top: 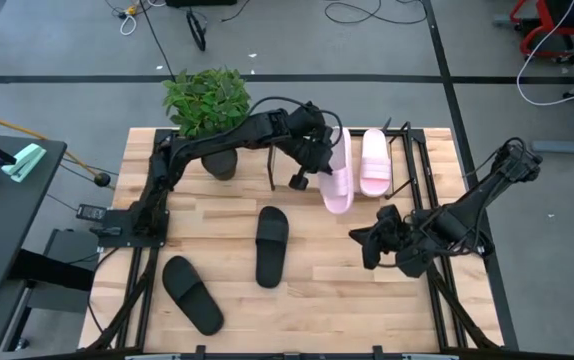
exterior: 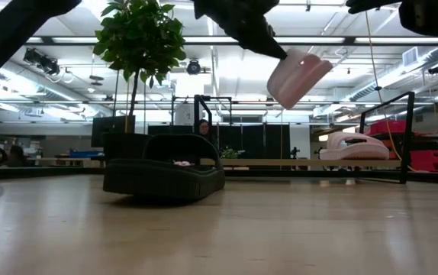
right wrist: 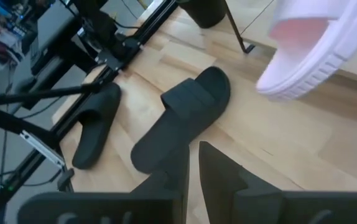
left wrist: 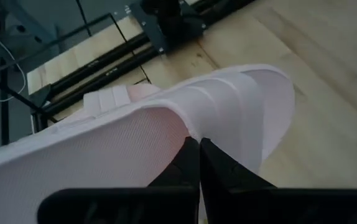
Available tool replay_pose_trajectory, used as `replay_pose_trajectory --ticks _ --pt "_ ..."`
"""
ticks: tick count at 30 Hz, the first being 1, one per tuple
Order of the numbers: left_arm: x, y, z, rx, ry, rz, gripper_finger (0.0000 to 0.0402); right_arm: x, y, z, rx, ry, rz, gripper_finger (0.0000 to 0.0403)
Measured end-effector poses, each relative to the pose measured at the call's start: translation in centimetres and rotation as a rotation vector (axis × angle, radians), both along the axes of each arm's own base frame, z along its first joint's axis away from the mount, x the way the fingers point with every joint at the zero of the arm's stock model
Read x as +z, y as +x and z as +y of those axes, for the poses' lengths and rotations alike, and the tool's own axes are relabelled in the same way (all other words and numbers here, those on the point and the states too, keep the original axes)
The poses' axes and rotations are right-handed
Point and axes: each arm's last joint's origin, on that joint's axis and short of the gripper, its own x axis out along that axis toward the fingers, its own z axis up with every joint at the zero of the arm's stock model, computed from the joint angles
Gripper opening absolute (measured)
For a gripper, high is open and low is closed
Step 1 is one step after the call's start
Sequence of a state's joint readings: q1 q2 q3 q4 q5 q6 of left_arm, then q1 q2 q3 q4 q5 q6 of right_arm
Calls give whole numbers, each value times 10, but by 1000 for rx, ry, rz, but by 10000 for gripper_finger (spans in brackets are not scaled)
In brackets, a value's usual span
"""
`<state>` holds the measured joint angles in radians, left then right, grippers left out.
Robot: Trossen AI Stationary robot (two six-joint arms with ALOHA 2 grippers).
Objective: Pick and place slides into the shelf
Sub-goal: Put the pink slide on the shelf
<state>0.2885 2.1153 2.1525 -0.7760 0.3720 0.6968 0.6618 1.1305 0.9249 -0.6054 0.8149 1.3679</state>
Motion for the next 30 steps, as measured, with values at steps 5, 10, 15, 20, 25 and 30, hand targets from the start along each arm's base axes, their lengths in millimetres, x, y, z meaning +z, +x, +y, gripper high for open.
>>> replay_pose_trajectory --ticks 5,10,15,20,25,30 --pt "-4 6 5 -9 32 -38 2 1 2 -2 -15 7 -9 42" --pt "-6 11 8 -30 72 -77 2 1 3 -3 -19 9 -9 42" --pt "-20 18 15 -44 94 -66 3 1 3 -3 -18 9 -9 42" --pt "-35 25 24 -43 109 -70 2 1 3 -3 -17 14 -15 42" --pt "-47 28 35 -5 86 -52 4 2 4 -2 -13 14 -17 42" --pt "-57 31 47 50 61 -50 3 2 4 -2 -11 12 -17 42"
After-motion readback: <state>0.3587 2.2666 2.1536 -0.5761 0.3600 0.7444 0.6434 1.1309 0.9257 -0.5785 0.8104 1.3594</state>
